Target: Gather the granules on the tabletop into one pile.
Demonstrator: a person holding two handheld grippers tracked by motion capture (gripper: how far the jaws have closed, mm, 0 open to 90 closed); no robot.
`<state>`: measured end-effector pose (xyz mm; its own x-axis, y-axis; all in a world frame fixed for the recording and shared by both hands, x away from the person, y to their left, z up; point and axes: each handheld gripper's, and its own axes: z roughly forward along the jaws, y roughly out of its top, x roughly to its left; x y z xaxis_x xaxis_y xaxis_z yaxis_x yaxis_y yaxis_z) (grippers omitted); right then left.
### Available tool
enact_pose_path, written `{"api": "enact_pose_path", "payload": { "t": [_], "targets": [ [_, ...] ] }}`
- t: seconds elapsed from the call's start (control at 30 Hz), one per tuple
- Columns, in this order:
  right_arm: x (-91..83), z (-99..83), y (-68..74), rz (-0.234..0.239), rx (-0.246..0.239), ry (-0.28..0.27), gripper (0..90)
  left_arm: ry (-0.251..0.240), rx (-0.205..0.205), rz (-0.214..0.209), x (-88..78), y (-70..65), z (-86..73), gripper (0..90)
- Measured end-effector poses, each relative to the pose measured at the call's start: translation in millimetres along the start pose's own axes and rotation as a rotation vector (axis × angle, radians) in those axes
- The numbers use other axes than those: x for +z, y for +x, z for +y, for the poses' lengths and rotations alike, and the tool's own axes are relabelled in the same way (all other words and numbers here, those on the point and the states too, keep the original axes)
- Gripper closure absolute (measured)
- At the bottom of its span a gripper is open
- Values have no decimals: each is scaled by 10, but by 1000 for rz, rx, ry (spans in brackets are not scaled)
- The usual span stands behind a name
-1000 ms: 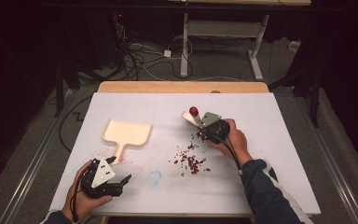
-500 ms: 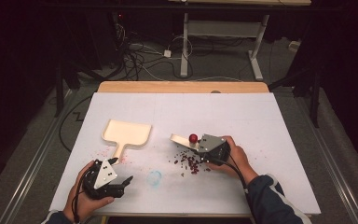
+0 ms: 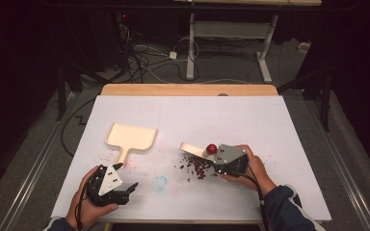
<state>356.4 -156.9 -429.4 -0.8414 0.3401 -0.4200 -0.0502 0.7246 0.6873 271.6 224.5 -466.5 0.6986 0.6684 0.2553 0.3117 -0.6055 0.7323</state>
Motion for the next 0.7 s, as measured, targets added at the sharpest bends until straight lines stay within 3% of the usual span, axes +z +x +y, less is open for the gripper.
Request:
{"api": "enact_pose_path", "payload": {
  "t": [0.2,0.27,0.37,0.53,0.57,0.6,0.63,0.67,0.7],
  "targets": [
    [-210,61,-82,-29,52,-73,679,0,-2,-2,-5,3,0,199],
    [-282,95,-86,-22,76,-91,679,-2,-3,2,-10,4,1,199],
    [-368,189,-66,30,156,-93,679,-6,-6,6,-25,13,1,199],
    [-372,382,106,192,285,-100,679,-5,-15,16,-34,38,-9,199],
    [-323,447,199,261,336,-86,679,0,-13,16,-35,42,-13,199],
    [-323,447,199,261,336,-86,679,1,-12,17,-35,45,-17,199],
    [-288,469,240,292,358,-82,679,2,-14,18,-36,49,-21,199],
    [-248,482,286,326,398,-75,679,4,-17,19,-40,54,-24,199],
    [-145,492,360,387,455,-54,679,2,-17,19,-42,60,-28,199]
  ]
}}
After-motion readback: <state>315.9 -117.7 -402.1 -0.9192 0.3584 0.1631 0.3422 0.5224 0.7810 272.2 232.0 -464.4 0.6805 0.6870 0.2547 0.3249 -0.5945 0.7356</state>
